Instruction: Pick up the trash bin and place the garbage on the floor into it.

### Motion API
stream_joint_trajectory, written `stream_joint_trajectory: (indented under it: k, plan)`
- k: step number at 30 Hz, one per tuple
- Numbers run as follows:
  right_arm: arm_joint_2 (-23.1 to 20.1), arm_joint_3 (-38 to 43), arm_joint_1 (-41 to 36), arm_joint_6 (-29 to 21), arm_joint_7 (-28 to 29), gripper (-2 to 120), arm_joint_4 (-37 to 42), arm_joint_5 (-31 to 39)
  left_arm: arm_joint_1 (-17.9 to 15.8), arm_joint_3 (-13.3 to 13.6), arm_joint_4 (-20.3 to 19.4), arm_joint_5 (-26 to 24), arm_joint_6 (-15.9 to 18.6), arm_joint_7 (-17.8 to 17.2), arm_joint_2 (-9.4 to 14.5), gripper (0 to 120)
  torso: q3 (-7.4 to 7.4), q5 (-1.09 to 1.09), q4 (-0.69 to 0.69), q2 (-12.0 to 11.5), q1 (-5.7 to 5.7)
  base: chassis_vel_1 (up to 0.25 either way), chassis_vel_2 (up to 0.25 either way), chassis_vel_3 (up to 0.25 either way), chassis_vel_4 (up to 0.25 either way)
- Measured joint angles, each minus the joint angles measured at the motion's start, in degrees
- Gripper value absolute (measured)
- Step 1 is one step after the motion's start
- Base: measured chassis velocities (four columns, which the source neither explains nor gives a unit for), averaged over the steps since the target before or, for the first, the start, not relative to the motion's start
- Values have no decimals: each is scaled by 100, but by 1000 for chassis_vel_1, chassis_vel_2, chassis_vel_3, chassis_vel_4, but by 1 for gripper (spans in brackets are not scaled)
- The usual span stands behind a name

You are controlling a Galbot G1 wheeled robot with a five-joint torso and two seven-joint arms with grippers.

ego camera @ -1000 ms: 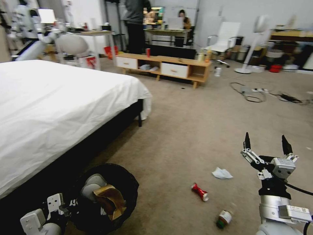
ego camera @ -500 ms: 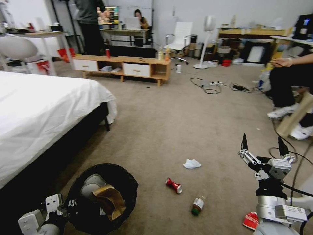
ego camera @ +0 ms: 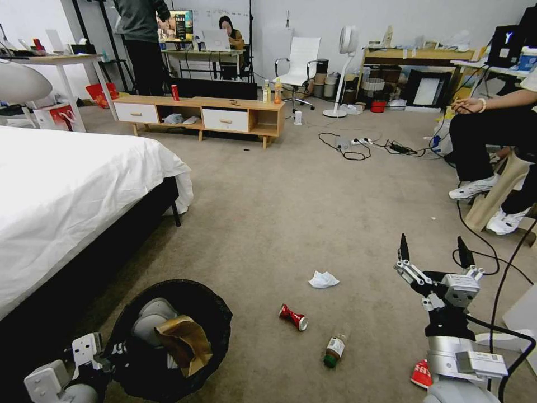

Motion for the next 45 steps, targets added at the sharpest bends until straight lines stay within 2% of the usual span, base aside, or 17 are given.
stream_joint_trajectory:
  k: [45]
  plan:
    - [62, -39, -70, 90, -114, 100, -48, -81, 79, 4, -67, 7, -13, 11, -1, 2, 0, 0, 0, 0, 0, -10, 8, 8, -7]
